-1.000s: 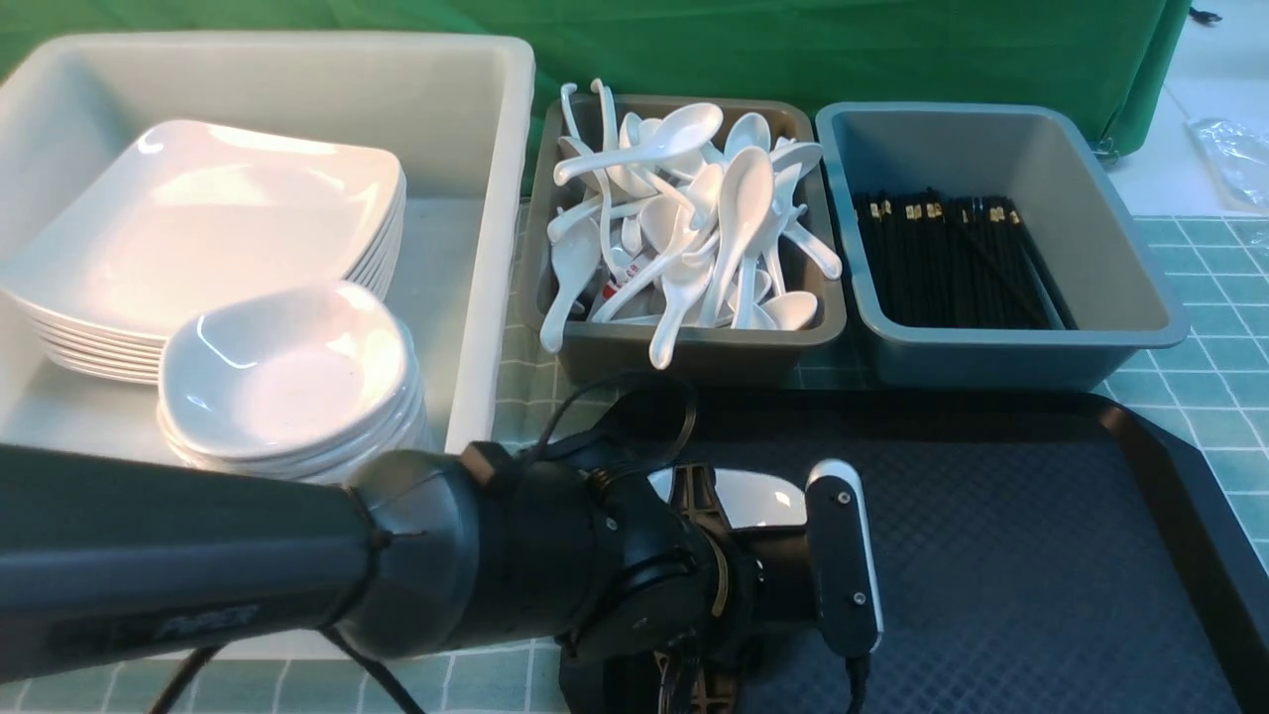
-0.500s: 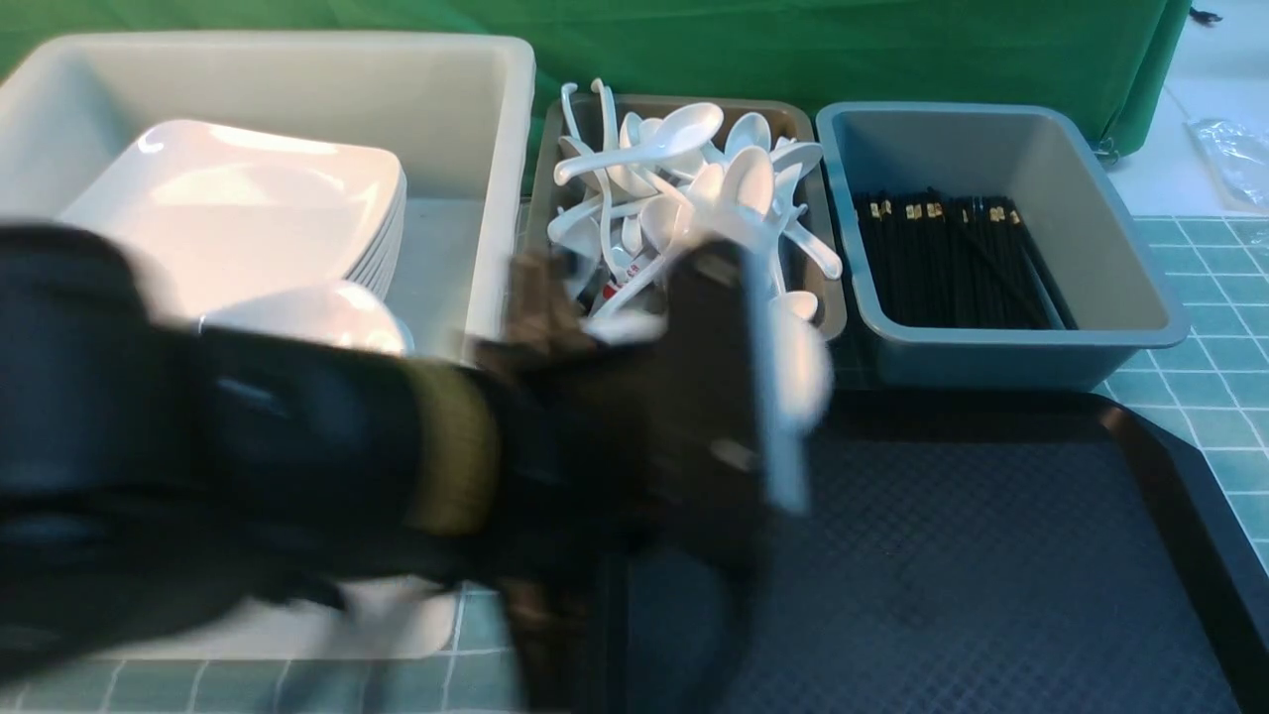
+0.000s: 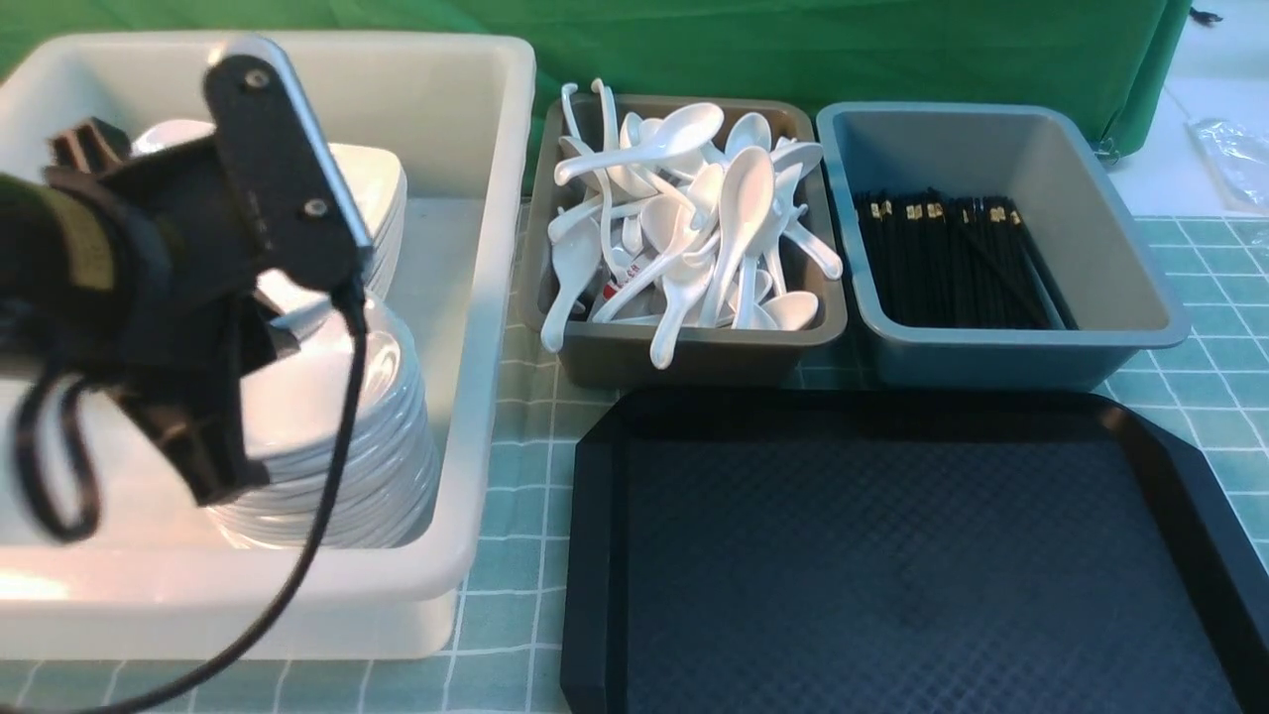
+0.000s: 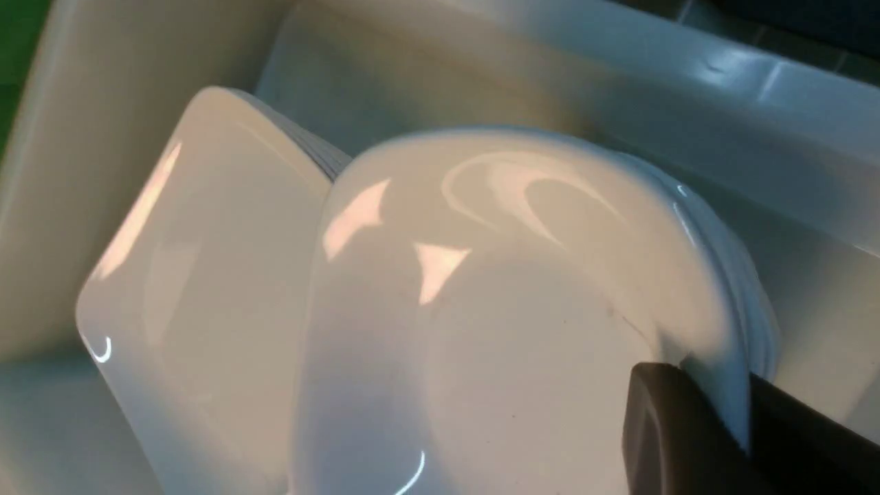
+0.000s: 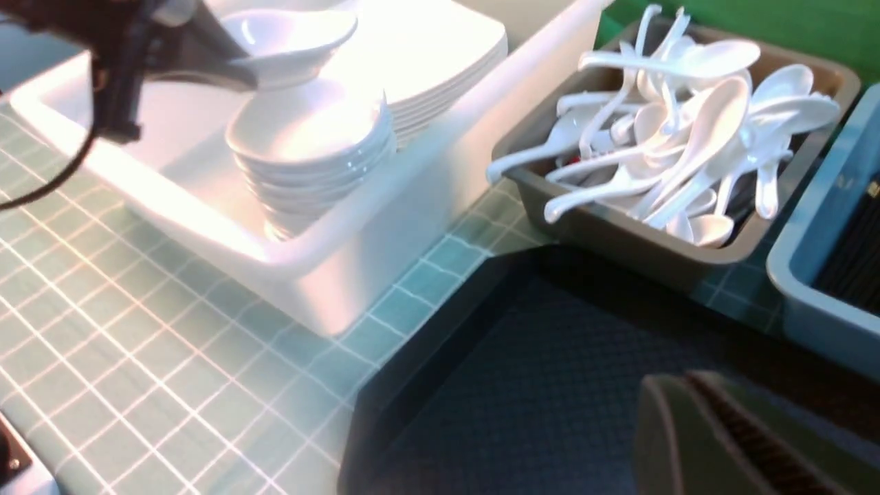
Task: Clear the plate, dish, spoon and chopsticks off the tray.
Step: Use the left arm to put the small plate into the large storage box on the left
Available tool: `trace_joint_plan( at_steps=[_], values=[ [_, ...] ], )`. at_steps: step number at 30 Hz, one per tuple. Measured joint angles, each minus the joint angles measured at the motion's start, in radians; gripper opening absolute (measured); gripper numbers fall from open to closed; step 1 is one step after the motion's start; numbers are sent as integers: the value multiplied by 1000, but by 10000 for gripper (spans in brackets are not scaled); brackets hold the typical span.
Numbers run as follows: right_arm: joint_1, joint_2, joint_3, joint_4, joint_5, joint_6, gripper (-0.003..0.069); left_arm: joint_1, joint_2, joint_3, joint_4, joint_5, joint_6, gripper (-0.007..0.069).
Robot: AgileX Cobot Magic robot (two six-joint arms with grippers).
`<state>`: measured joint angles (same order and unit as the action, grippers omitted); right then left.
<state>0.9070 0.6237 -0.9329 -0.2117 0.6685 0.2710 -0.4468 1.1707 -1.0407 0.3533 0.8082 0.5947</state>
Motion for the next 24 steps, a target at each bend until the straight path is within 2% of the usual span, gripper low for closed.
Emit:
trace_joint_plan(
  at_steps=[6, 10, 13, 15, 20, 24],
  values=[
    [0, 2, 0, 1, 31, -3, 40, 0, 90, 0, -3, -7, -93, 20],
    [0, 2, 0, 3, 39, -7, 46, 0, 119, 0, -4, -11, -128, 52],
    [0, 2, 0, 4, 41, -27, 50, 0, 119, 0, -8, -13, -130, 112],
    [0, 2, 0, 4, 41, -31, 53, 0, 119, 0, -13, -11, -132, 206],
    [0, 2, 0, 4, 41, -34, 54, 0, 95, 0, -62, -6, -155, 328],
    [0, 2, 0, 4, 41, -35, 57, 0, -20, 0, -200, 0, -201, 483]
  ],
)
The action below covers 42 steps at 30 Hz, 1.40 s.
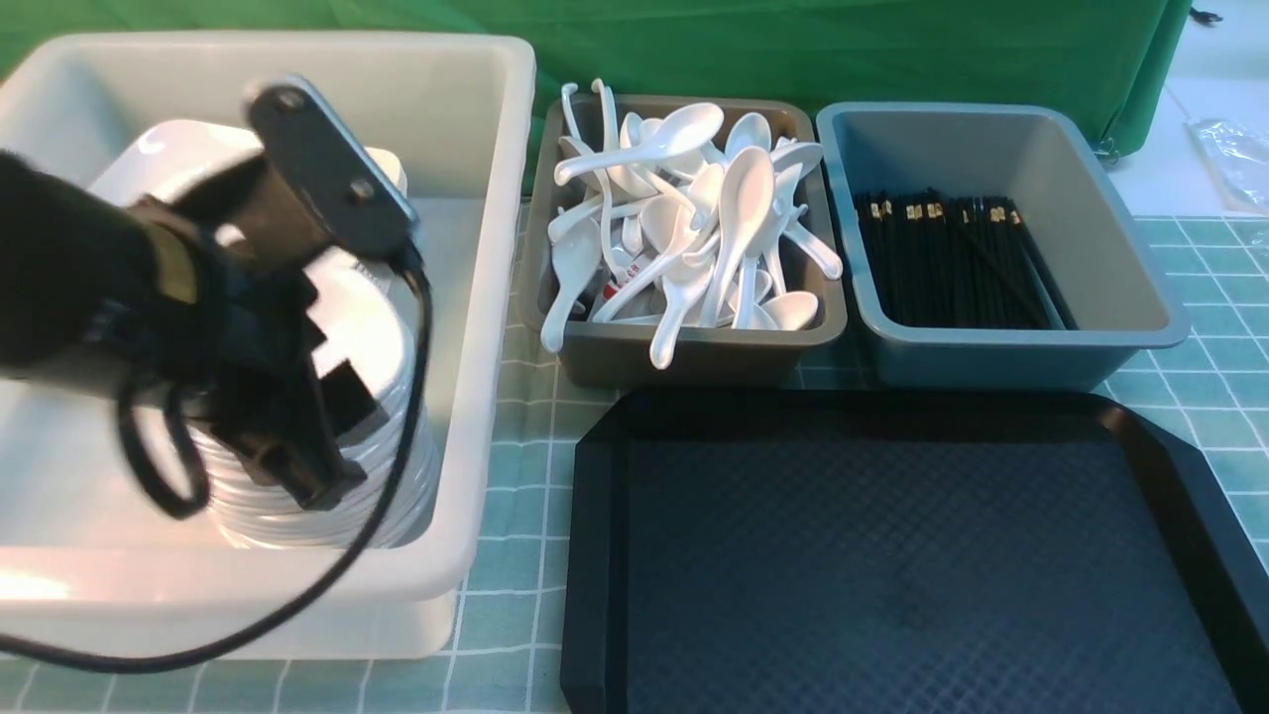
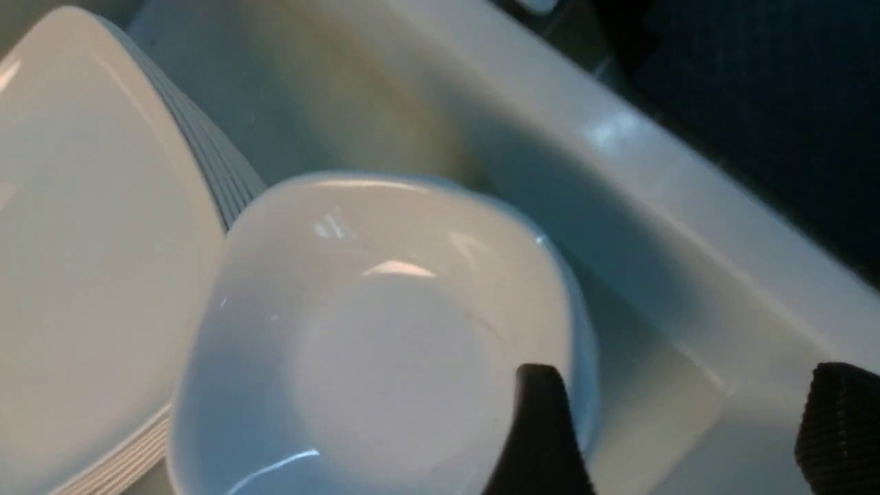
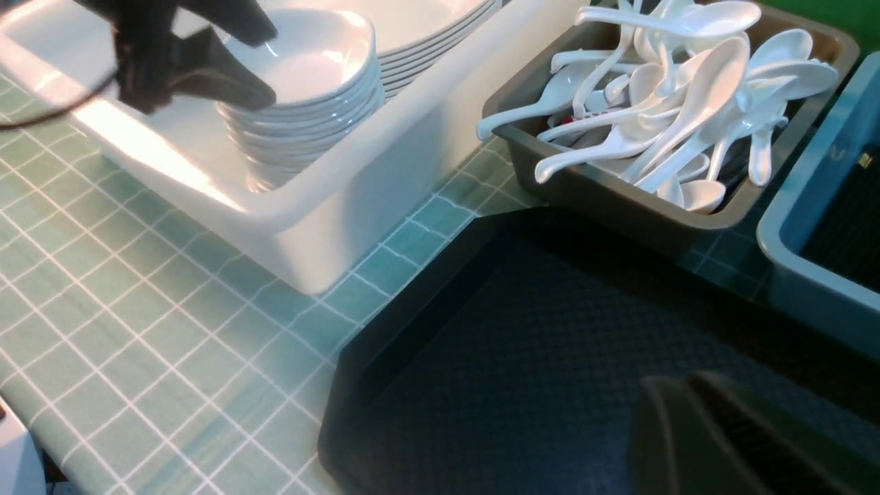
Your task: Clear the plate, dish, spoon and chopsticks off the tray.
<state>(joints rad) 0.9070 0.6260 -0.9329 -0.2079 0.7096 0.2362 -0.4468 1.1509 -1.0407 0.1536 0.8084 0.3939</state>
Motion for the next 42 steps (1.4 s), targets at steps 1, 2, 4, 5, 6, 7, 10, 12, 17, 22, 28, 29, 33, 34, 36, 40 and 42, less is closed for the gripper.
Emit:
trace_joint_plan(
  at_steps=[1, 2, 4, 5, 6, 7, 10, 12, 17, 22, 28, 29, 33, 34, 36, 40, 42],
  values=[
    [0, 0, 0, 0, 0, 0, 59, 0, -35, 0, -31, 4, -7, 507],
    [0, 0, 0, 0, 0, 0, 62, 0, -58, 0, -64, 5, -13, 517],
    [0, 0, 0, 0, 1, 2, 67, 0, -156, 0, -163, 5, -33, 517],
    [0, 0, 0, 0, 4, 2, 69, 0, -186, 1, -192, 2, -36, 501],
    [0, 0, 0, 0, 8, 2, 71, 0, -238, 7, -235, -13, -38, 476],
    [0, 0, 0, 0, 16, 7, 74, 0, -294, 19, -273, -39, -40, 433],
    [0, 0, 0, 1, 41, 25, 80, 0, -450, 85, -342, -135, -40, 277],
    [0, 0, 0, 2, 61, 42, 85, 0, -608, 186, -369, -245, -35, 106],
    [0, 0, 0, 3, 69, 66, 95, 0, -794, 385, -377, -407, -34, 13],
    [0, 0, 0, 3, 72, 69, 107, 0, -884, 523, -377, -465, -34, 9],
    [0, 0, 0, 3, 73, 69, 120, 0, -893, 604, -376, -471, -31, 10],
    [0, 0, 0, 3, 73, 69, 122, 0, -894, 618, -371, -471, -31, 10],
    [-10, 0, 2, 3, 72, 69, 132, 0, -894, 653, -366, -470, -31, 10],
    [-13, 0, 3, 4, 69, 69, 133, 0, -894, 654, -366, -469, -31, 10],
    [-93, 0, 28, 8, 41, 69, 139, 0, -895, 669, -365, -463, -31, 11],
    [-299, -34, 114, -3, -56, 69, 142, 0, -895, 678, -365, -446, -31, 11],
    [-398, -72, 170, -19, -112, 69, 136, 0, -895, 678, -365, -443, -31, 11]
  ],
)
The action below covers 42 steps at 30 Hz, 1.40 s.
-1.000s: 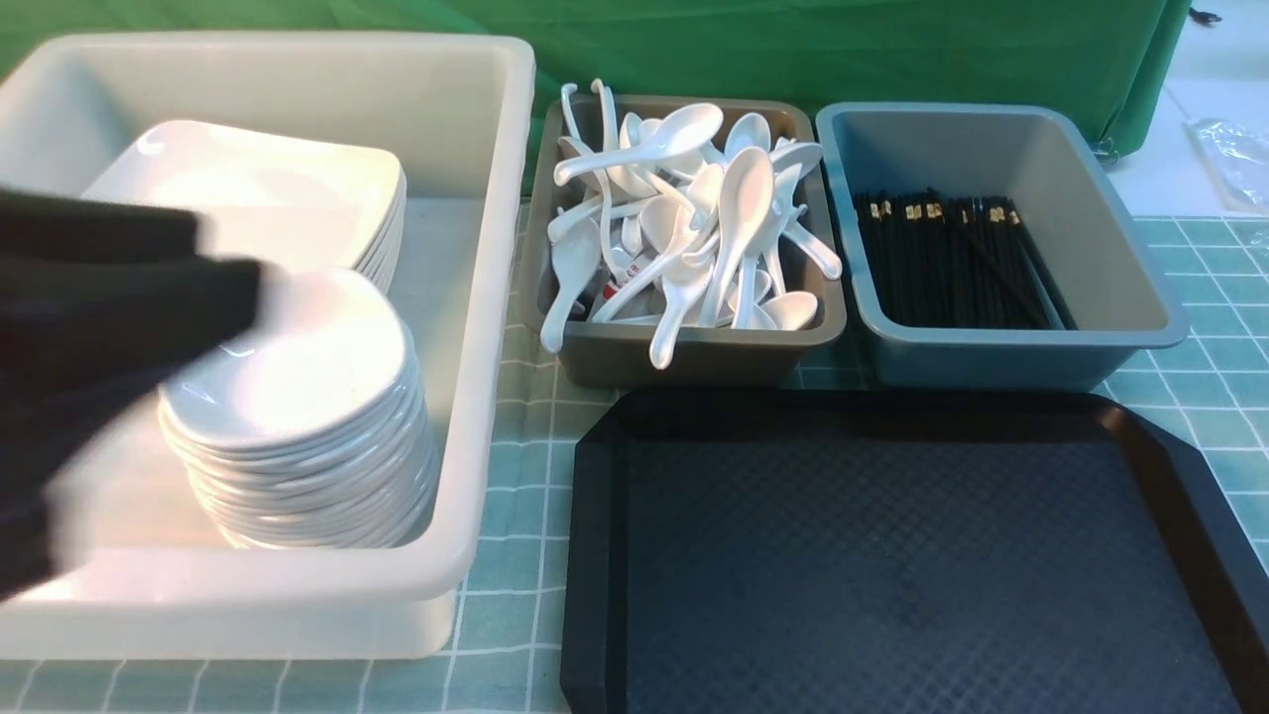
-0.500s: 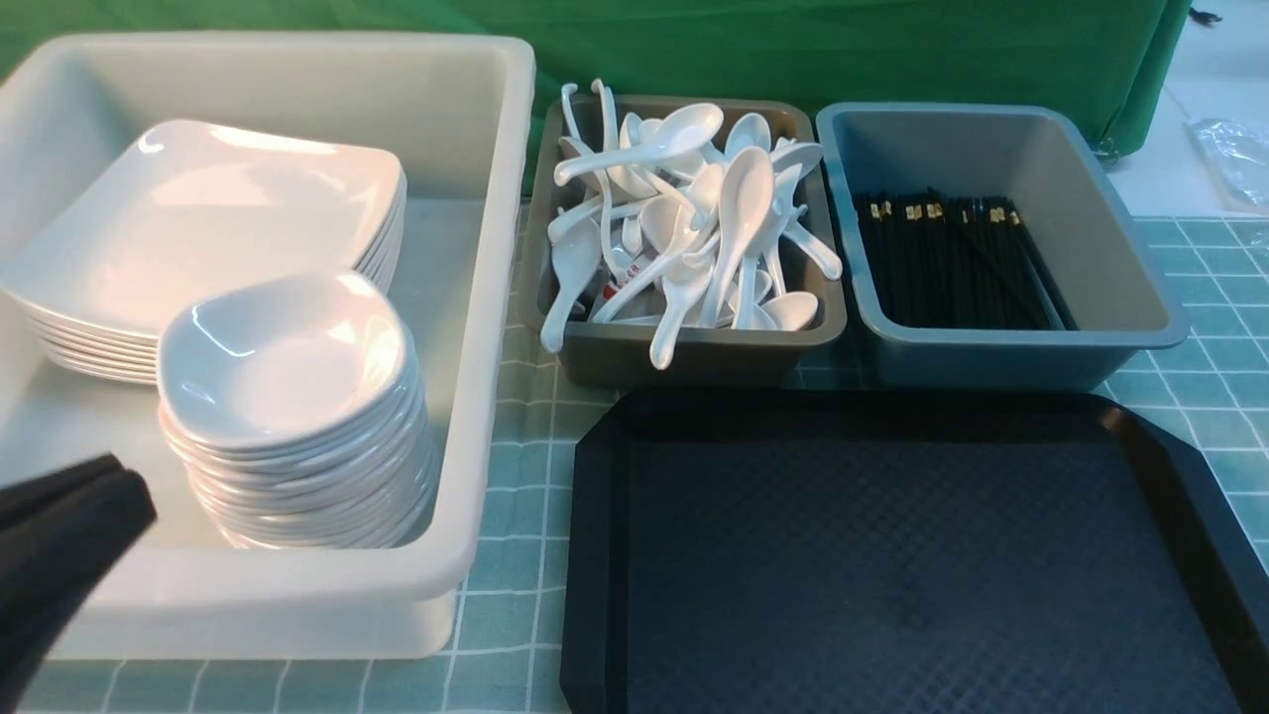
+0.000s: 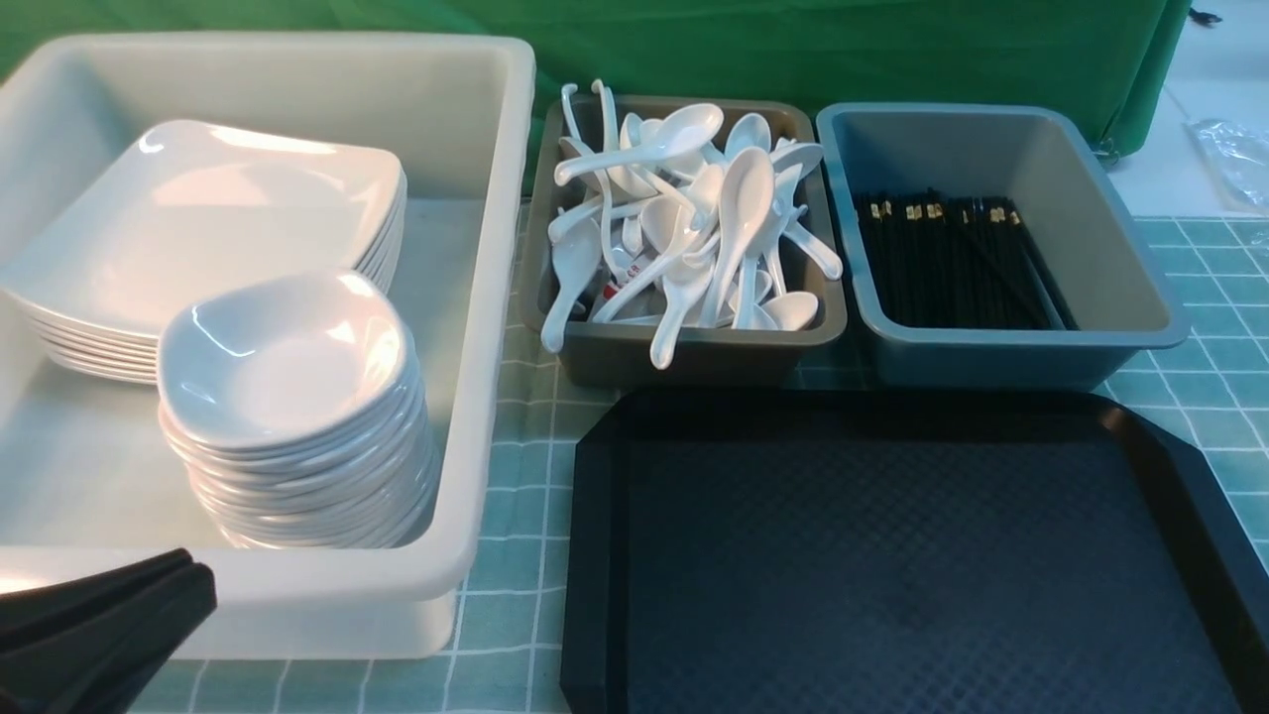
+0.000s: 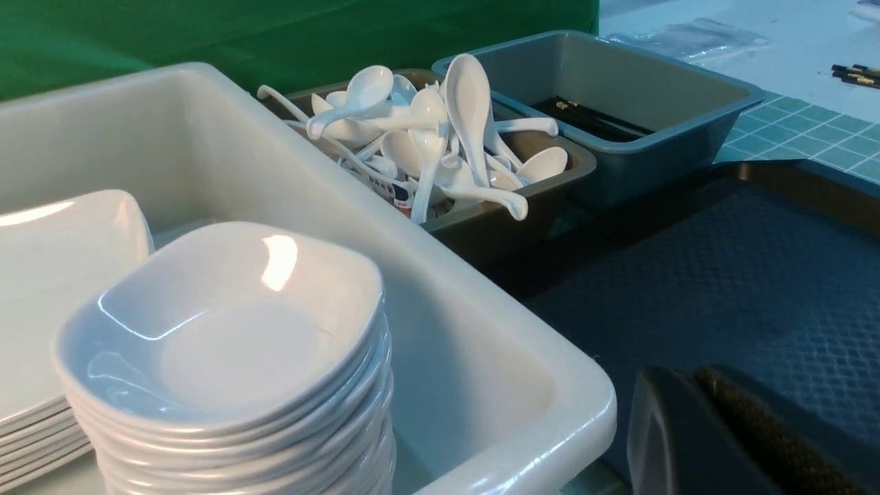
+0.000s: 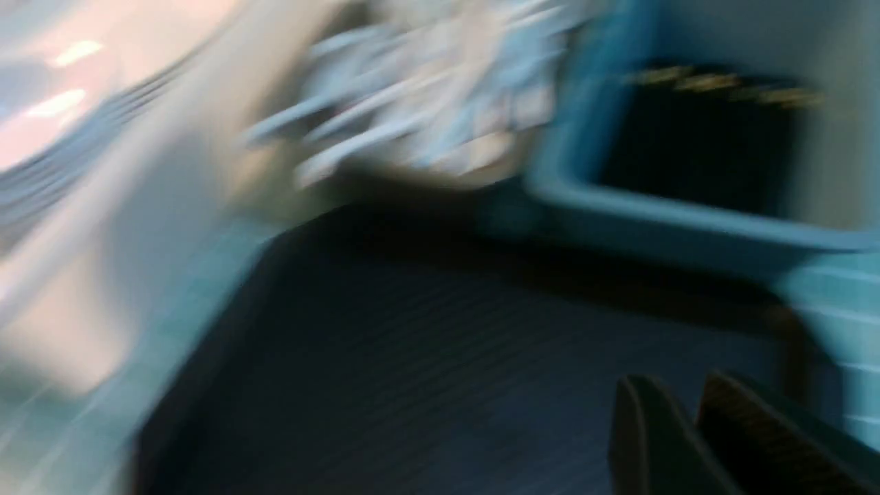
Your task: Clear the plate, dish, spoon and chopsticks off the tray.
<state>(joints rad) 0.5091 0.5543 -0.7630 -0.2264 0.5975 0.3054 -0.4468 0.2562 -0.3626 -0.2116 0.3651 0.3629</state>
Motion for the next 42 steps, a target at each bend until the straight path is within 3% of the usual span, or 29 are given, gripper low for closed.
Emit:
trace_joint_plan(
  at_steps=[5, 13, 20, 42],
  values=[
    [-268, -206, 214, -1, -124, -30, 23, 0, 0, 0, 0, 0, 0, 11],
    [-487, -464, 580, 16, -239, -211, 16, 1, 0, 0, 0, 0, 8, 11],
    [-495, -537, 760, 19, -404, -217, 16, 1, 0, 0, 0, 0, 8, 11],
    [-495, -552, 769, 38, -358, -209, 46, 2, 0, 0, 1, 1, 8, 11]
  ],
)
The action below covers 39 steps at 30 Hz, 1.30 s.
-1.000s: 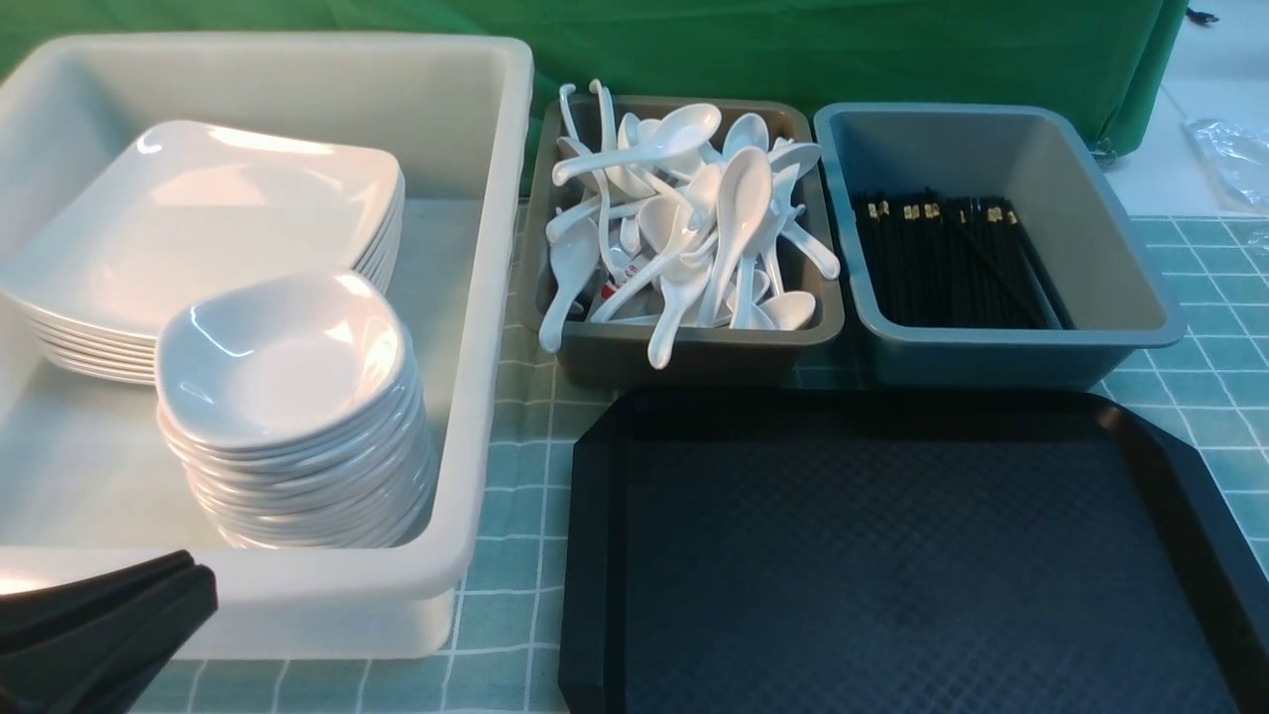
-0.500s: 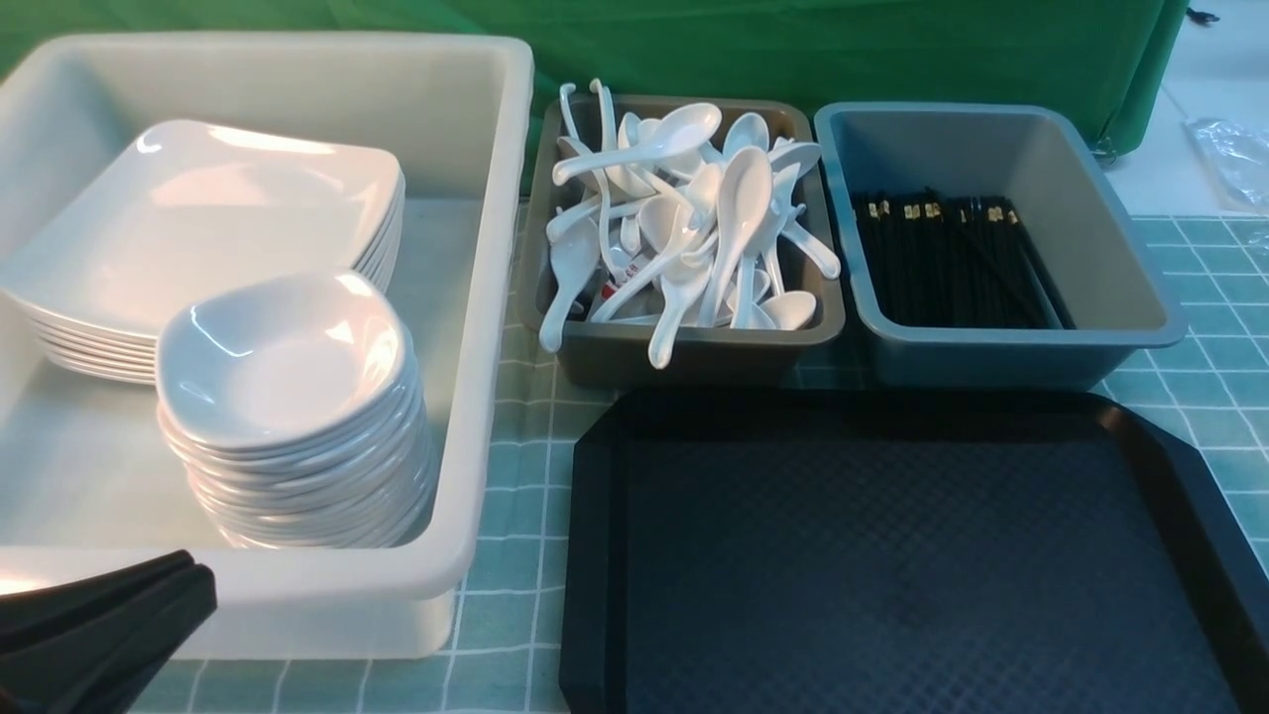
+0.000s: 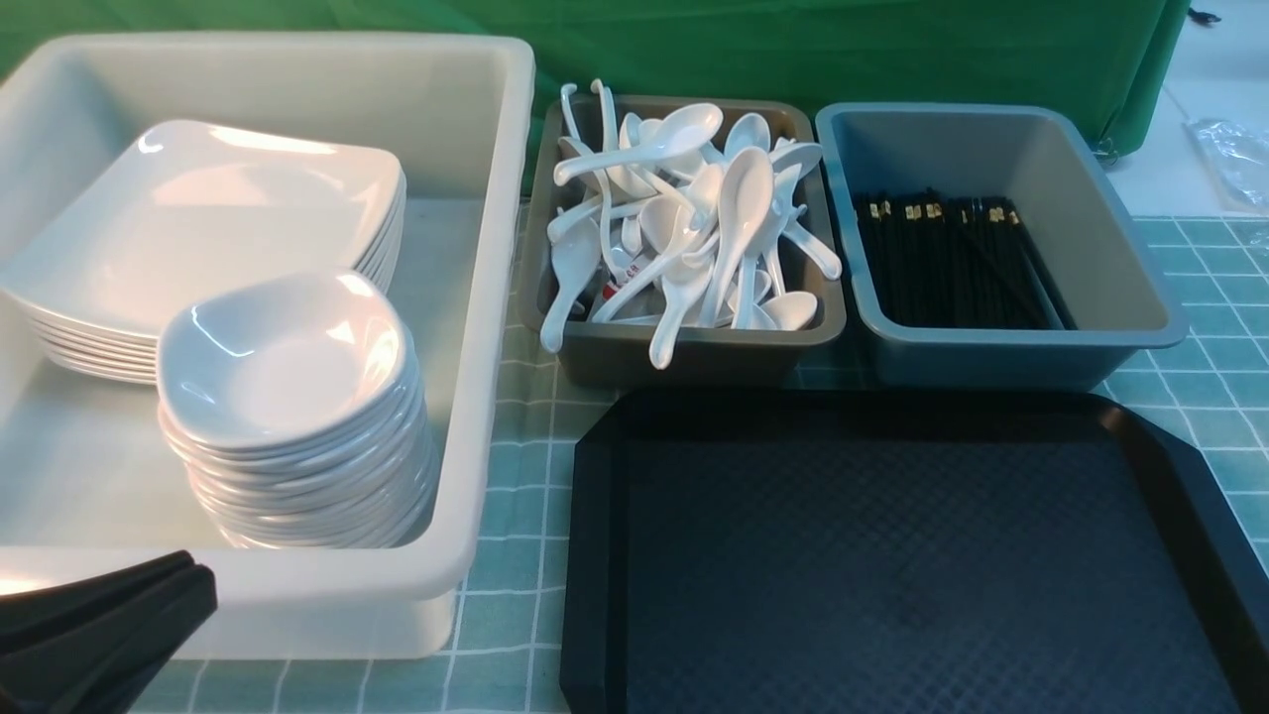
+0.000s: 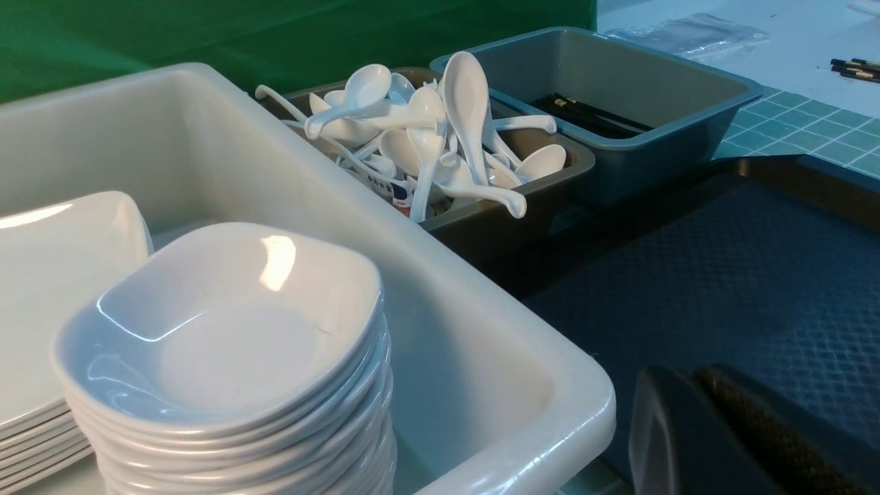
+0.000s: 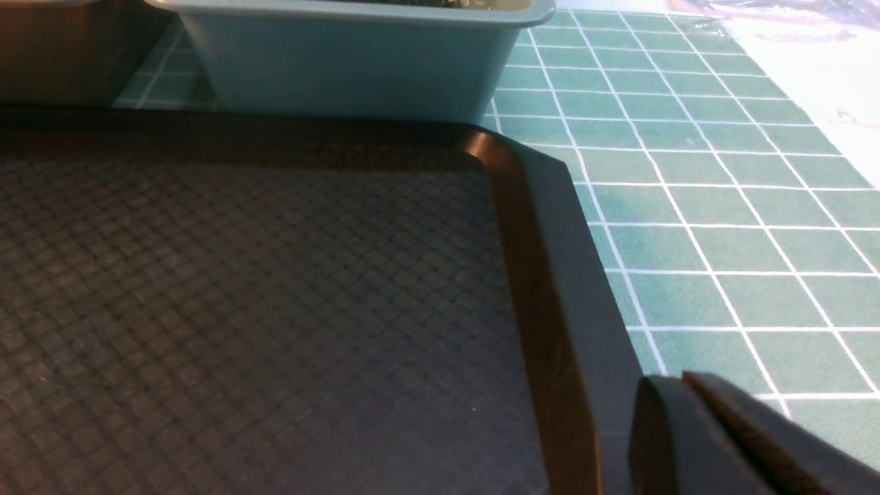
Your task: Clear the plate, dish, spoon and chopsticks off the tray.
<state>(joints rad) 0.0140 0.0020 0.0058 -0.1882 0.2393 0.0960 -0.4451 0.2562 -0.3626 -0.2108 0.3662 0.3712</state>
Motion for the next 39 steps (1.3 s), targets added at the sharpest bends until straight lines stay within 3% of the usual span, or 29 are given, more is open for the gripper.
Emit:
trace_joint_plan(
  at_steps=[8, 13, 19, 25, 29, 39],
  values=[
    [0, 0, 0, 1, 0, 1, 62, 0, 0, 0, 1, -1, 0, 11],
    [0, 0, 0, 2, 0, 2, 79, 13, -3, 20, 73, -80, -12, 11],
    [0, 0, 0, 2, 0, 2, 95, 273, -107, 135, 166, -215, -201, 11],
    [0, -1, 0, 2, 0, 3, 111, 513, -244, 283, 116, -133, -230, 11],
    [0, -1, 0, 2, 0, 3, 123, 547, -255, 360, 77, -79, -233, 11],
    [0, -1, 0, 2, -1, 3, 144, 544, -255, 369, 35, -140, -234, 11]
  ],
)
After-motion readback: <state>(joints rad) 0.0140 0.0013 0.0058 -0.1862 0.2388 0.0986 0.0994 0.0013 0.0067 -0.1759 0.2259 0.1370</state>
